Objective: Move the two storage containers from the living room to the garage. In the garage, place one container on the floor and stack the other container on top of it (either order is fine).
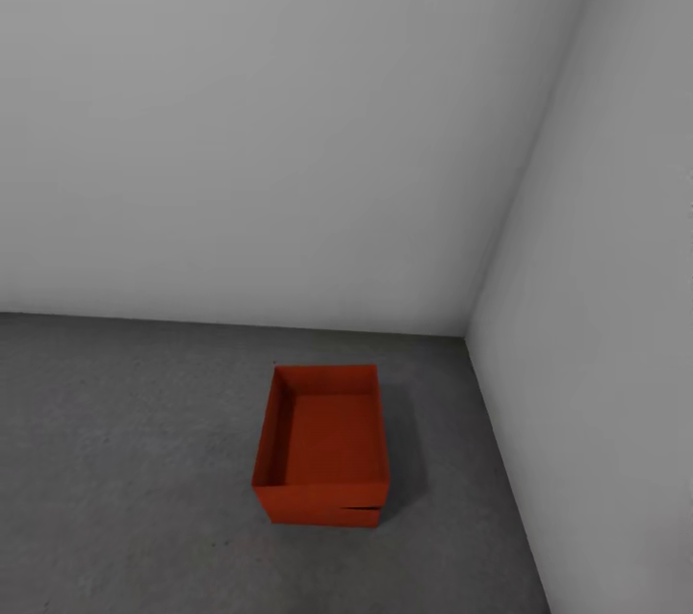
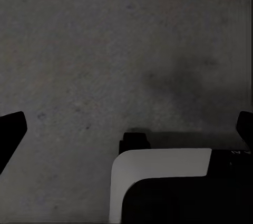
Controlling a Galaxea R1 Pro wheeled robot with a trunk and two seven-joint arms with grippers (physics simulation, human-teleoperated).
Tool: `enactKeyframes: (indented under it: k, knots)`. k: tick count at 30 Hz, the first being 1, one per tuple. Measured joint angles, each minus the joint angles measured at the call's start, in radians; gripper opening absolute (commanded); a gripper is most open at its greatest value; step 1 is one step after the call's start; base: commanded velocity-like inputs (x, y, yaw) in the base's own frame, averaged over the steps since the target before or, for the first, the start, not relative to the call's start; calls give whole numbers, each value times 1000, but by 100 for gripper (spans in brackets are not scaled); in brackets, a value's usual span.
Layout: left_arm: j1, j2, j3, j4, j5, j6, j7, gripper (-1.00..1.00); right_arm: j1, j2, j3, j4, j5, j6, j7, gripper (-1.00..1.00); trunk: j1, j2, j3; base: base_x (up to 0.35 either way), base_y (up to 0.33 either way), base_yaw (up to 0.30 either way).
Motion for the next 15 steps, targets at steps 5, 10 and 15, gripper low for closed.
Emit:
enactKeyframes:
  k: [5, 10, 15]
  knots:
    - [30, 4, 0, 0, -1, -7, -2, 100, 8, 0, 0, 4, 1, 4, 0, 100, -19, 35, 16, 0, 0, 0]
    - [39, 0, 0, -1, 1, -5, 3, 100, 9, 1, 0, 10, 0, 7, -1, 100, -38, 70, 31, 0, 0, 0]
    - [41, -6, 0, -1, 2, 1, 12, 100, 9, 2, 0, 12, 0, 8, -2, 100, -58, 105, 47, 0, 0, 0]
